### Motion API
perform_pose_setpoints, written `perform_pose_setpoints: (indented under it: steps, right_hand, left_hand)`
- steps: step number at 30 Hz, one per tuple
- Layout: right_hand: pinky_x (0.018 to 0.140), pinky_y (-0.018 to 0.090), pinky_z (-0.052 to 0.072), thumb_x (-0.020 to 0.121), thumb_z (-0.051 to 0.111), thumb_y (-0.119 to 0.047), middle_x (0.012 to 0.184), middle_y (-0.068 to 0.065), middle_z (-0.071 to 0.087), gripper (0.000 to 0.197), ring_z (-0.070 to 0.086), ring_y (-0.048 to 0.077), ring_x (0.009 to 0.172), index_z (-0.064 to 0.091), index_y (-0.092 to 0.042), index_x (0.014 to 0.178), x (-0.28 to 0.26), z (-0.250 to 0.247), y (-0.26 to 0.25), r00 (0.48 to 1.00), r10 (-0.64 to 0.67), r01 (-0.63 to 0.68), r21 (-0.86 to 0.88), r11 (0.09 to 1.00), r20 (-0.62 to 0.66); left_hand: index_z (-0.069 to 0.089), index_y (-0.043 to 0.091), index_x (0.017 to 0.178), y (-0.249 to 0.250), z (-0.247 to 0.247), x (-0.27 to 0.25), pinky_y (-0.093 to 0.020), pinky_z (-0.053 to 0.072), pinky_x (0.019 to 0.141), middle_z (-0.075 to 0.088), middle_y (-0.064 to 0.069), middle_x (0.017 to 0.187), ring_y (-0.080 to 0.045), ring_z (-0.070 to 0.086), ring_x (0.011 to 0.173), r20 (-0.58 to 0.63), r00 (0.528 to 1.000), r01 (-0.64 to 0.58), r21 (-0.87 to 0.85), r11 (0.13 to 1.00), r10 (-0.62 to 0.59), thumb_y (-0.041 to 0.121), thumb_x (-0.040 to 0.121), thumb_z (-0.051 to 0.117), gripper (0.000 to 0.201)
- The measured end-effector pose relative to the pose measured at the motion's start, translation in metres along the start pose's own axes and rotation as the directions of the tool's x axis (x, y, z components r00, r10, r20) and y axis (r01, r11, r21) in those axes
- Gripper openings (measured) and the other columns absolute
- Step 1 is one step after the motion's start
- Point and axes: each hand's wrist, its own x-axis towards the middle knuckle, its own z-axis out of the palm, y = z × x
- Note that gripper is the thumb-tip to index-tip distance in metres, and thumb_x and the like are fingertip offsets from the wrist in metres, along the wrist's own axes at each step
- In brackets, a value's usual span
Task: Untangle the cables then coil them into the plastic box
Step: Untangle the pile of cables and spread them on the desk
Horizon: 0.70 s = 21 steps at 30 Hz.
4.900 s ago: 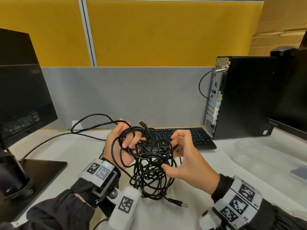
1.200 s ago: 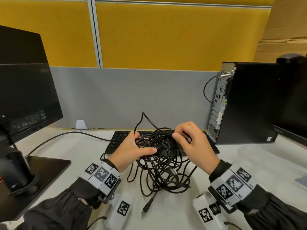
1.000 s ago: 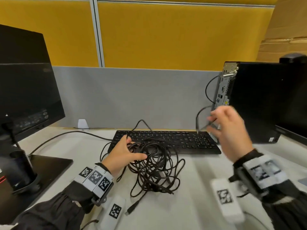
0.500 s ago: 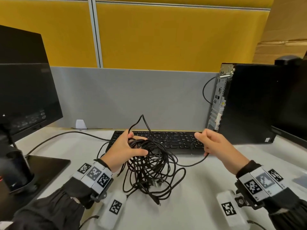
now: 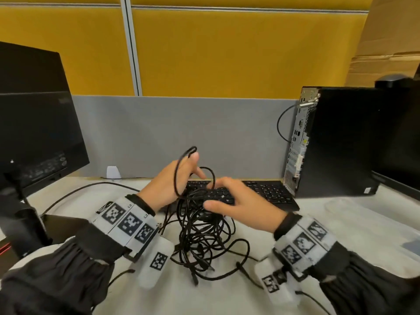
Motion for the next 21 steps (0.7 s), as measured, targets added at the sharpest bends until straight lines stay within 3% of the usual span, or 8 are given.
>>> perform_pose_setpoints:
  steps: [2, 5, 8, 10, 12, 14, 16, 21]
  right_hand:
    - [0.089, 0.005, 0.035, 0.082, 0.068, -0.039, 0.106, -0.029, 0.052, 0.041, 0.047, -0.021, 0.102, 0.044, -0.036, 0.116, 0.013, 0.013, -0.012, 0.999, -0.023, 0.016, 0.168, 0.986, 0.042]
    - [0.084, 0.028, 0.049, 0.074, 0.070, -0.048, 0.089, -0.012, 0.065, 0.042, 0.060, 0.004, 0.084, 0.055, -0.037, 0.111, 0.024, 0.030, -0.008, 0.999, 0.019, -0.023, 0.077, 0.997, 0.051]
    - [0.075, 0.027, 0.047, 0.081, 0.065, -0.040, 0.075, -0.011, 0.063, 0.010, 0.058, 0.006, 0.073, 0.063, -0.032, 0.087, 0.018, 0.030, 0.006, 0.991, 0.037, -0.034, -0.025, 0.999, 0.125]
    - [0.066, 0.024, 0.042, 0.085, 0.064, -0.037, 0.071, -0.009, 0.061, 0.013, 0.054, 0.003, 0.066, 0.067, -0.024, 0.082, 0.010, 0.017, 0.018, 0.986, 0.082, -0.079, -0.029, 0.996, 0.148]
    - [0.062, 0.024, 0.038, 0.084, 0.065, -0.038, 0.069, -0.008, 0.060, 0.017, 0.050, 0.003, 0.061, 0.069, -0.021, 0.082, 0.001, 0.000, 0.027, 0.975, 0.145, -0.138, -0.052, 0.989, 0.170]
    - [0.061, 0.022, 0.037, 0.082, 0.068, -0.040, 0.064, -0.011, 0.060, 0.013, 0.050, 0.001, 0.058, 0.069, -0.031, 0.073, -0.007, -0.016, 0.036, 0.961, 0.187, -0.177, -0.068, 0.982, 0.205]
    - [0.056, 0.016, 0.034, 0.081, 0.069, -0.040, 0.057, -0.014, 0.056, 0.022, 0.046, -0.003, 0.052, 0.063, -0.037, 0.060, -0.014, -0.029, 0.042, 0.949, 0.215, -0.193, -0.115, 0.974, 0.230]
    - [0.056, 0.018, 0.032, 0.083, 0.065, -0.045, 0.056, -0.012, 0.050, 0.027, 0.042, 0.001, 0.051, 0.056, -0.031, 0.061, -0.025, -0.057, 0.058, 0.900, 0.352, -0.274, -0.295, 0.915, 0.256]
  left_hand:
    - [0.069, 0.014, 0.067, 0.010, 0.002, 0.006, -0.031, 0.048, 0.089, 0.068, 0.000, 0.079, -0.021, 0.062, 0.087, -0.019, 0.999, -0.039, -0.090, 0.995, 0.038, 0.064, 0.086, 0.025, 0.069]
    - [0.053, 0.007, 0.065, 0.031, -0.004, 0.008, -0.003, 0.042, 0.063, 0.064, -0.005, 0.074, -0.016, 0.060, 0.077, -0.119, 0.993, -0.038, -0.236, 0.971, 0.010, 0.036, 0.102, 0.024, 0.056]
    - [0.044, 0.016, 0.057, 0.038, -0.026, 0.011, -0.014, 0.048, 0.062, 0.057, 0.000, 0.053, -0.018, 0.062, 0.065, -0.218, 0.976, -0.081, -0.419, 0.904, -0.014, 0.034, 0.102, 0.022, 0.053]
    - [0.034, 0.018, 0.063, 0.039, -0.044, 0.011, -0.024, 0.052, 0.059, 0.040, 0.005, 0.042, -0.016, 0.054, 0.046, -0.229, 0.970, -0.059, -0.561, 0.826, -0.086, 0.039, 0.101, 0.021, 0.045]
    - [0.030, 0.021, 0.064, 0.036, -0.063, 0.011, -0.022, 0.044, 0.044, 0.027, 0.007, 0.043, -0.011, 0.035, 0.036, -0.242, 0.960, -0.047, -0.635, 0.771, -0.141, 0.044, 0.101, 0.020, 0.044]
    - [0.028, 0.022, 0.063, 0.030, -0.080, 0.014, -0.019, 0.020, 0.038, 0.022, 0.008, 0.044, -0.008, 0.023, 0.034, -0.281, 0.946, -0.054, -0.632, 0.774, -0.164, 0.047, 0.100, 0.019, 0.046]
    - [0.027, 0.023, 0.062, 0.023, -0.090, 0.019, -0.019, 0.012, 0.039, 0.022, 0.009, 0.042, -0.007, 0.021, 0.032, -0.321, 0.930, -0.041, -0.571, 0.820, -0.177, 0.047, 0.100, 0.019, 0.046]
    - [0.035, 0.019, 0.064, 0.003, -0.094, 0.024, -0.022, 0.027, 0.043, 0.035, 0.002, 0.050, -0.010, 0.034, 0.037, -0.525, 0.838, 0.024, -0.232, 0.972, -0.146, 0.039, 0.101, 0.024, 0.044]
